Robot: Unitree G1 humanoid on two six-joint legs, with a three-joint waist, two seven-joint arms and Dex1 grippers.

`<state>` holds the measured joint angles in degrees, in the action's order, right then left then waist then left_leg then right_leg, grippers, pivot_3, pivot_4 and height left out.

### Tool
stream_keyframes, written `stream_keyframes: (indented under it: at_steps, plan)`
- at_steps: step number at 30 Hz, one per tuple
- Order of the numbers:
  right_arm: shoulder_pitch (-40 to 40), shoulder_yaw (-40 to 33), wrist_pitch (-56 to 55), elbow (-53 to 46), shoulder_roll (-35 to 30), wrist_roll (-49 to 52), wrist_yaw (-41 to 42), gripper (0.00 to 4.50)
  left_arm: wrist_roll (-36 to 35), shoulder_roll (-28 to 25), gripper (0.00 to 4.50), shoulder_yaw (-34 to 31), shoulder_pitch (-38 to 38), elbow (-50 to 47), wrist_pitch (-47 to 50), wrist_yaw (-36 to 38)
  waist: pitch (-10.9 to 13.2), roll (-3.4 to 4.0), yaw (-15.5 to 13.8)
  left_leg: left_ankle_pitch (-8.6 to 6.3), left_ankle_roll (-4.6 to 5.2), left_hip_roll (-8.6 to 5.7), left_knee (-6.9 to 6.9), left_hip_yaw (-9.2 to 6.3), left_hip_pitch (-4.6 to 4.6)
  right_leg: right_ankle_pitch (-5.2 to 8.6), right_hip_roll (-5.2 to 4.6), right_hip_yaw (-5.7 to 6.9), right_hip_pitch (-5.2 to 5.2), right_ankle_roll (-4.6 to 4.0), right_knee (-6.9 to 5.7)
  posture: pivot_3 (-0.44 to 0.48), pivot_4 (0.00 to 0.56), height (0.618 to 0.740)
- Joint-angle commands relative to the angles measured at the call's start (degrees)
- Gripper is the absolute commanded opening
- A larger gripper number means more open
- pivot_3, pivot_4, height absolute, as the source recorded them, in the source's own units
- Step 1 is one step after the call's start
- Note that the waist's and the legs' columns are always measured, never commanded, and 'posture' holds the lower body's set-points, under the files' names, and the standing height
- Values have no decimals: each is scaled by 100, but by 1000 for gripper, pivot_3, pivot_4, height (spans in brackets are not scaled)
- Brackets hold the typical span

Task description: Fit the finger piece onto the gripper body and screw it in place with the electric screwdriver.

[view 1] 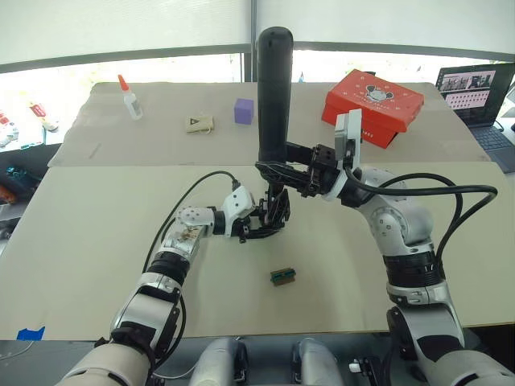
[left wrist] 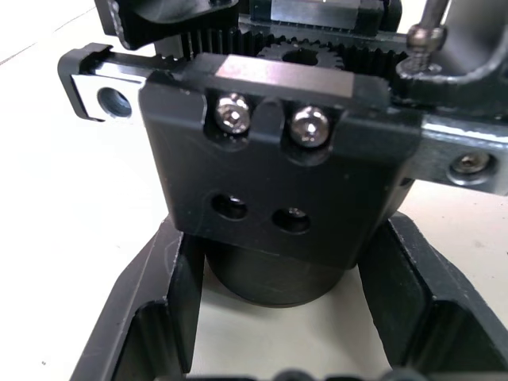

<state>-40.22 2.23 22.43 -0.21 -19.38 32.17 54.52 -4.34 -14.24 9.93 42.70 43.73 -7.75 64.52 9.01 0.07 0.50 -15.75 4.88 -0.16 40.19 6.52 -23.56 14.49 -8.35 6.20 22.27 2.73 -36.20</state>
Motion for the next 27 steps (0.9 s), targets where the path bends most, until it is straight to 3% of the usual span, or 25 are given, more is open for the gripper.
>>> stream_keyframes:
  at_steps: [1,16,27]
  plan:
    - [200,201,-12,292,-48,-347,-40,1921,-24,-28,2282,-64,168,-13,-96,5,-1,-1,1,0,0,0,0,0,0,0,0,0,0,0,0,0,150,740]
    - [331,368,212,-39,-128,-92,212,1921,14,-48,2282,-111,377,229,-149,-43,-12,-12,-3,0,0,1,1,0,4,0,0,0,-3,0,-1,0,150,740]
    - [239,417,-95,259,-117,-353,236,1921,13,-58,2282,-127,414,295,-193,-27,-13,-14,-5,0,0,2,1,-1,5,0,0,0,-4,0,-1,0,150,740]
